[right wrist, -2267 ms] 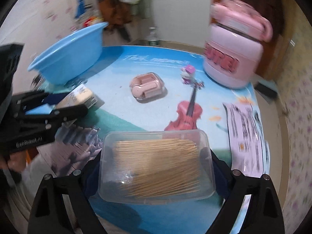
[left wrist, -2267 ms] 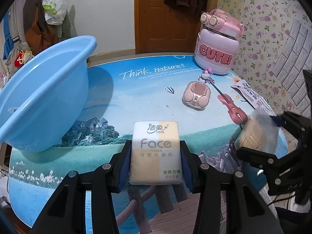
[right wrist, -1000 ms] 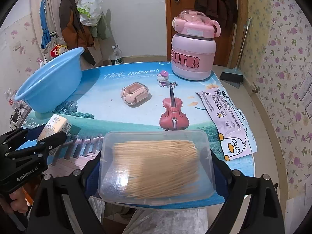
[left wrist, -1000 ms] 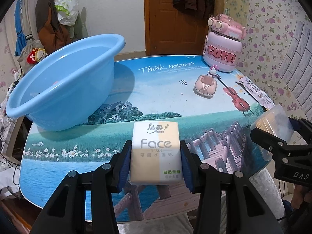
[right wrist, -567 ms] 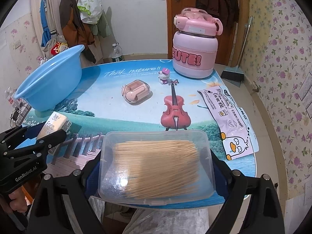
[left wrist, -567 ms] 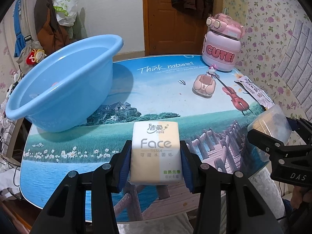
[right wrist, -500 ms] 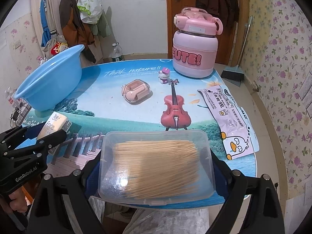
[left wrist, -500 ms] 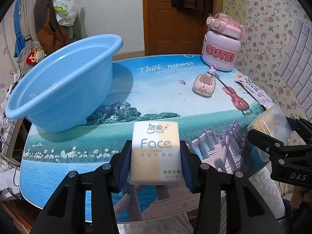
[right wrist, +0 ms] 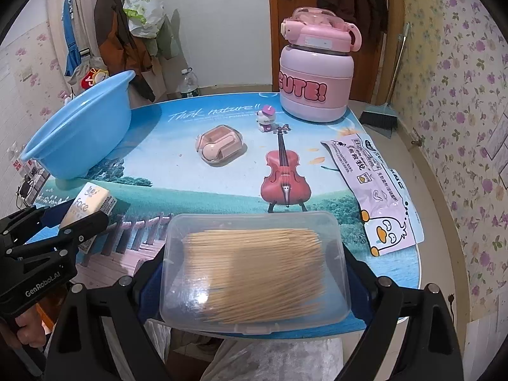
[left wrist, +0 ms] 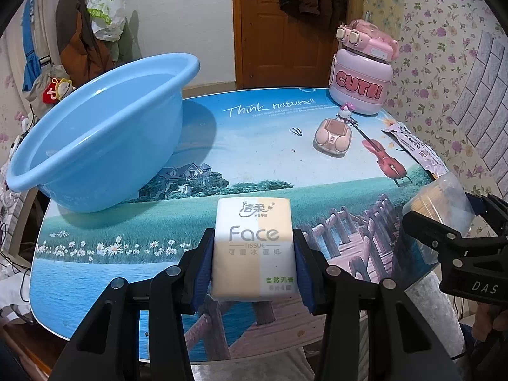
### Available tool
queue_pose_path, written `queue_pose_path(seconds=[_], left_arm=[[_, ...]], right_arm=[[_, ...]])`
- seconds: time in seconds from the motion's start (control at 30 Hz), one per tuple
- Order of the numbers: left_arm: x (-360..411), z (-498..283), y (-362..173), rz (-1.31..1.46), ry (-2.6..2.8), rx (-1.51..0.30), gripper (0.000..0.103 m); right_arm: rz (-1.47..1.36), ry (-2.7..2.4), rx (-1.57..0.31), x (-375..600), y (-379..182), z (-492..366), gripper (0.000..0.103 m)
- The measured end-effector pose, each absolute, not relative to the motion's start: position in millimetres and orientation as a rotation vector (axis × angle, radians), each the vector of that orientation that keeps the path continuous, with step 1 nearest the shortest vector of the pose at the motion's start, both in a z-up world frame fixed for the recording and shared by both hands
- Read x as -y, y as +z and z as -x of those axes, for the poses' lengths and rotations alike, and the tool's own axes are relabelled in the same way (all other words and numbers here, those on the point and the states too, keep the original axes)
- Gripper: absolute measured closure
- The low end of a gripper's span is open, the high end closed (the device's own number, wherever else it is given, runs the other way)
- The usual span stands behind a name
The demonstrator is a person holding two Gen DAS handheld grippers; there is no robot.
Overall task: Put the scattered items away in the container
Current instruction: 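Carry the tissue pack over the blue basin with the left gripper while the right carries the toothpick box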
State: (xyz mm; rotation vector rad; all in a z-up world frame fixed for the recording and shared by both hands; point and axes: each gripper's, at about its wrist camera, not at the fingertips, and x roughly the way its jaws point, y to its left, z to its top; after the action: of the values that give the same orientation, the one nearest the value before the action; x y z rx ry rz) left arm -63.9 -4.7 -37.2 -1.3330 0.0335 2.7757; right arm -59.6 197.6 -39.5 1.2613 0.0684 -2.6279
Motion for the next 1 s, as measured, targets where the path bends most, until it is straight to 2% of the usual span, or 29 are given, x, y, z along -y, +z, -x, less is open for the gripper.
queue_pose_path(seconds=[0.67, 1.0], left_arm=[[7.9, 60.4, -15.3, 1.245, 2.797, -0.031, 0.059], [13.8, 53.4, 11.4, 1.115, 2.835, -0.035, 0.059]], right_arm=[[-1.225, -2.658, -0.077, -196.8, -25.2, 59.9, 0.01], [-1.185, -2.664, -0.089, -188.0, -9.7, 59.2, 0.01]])
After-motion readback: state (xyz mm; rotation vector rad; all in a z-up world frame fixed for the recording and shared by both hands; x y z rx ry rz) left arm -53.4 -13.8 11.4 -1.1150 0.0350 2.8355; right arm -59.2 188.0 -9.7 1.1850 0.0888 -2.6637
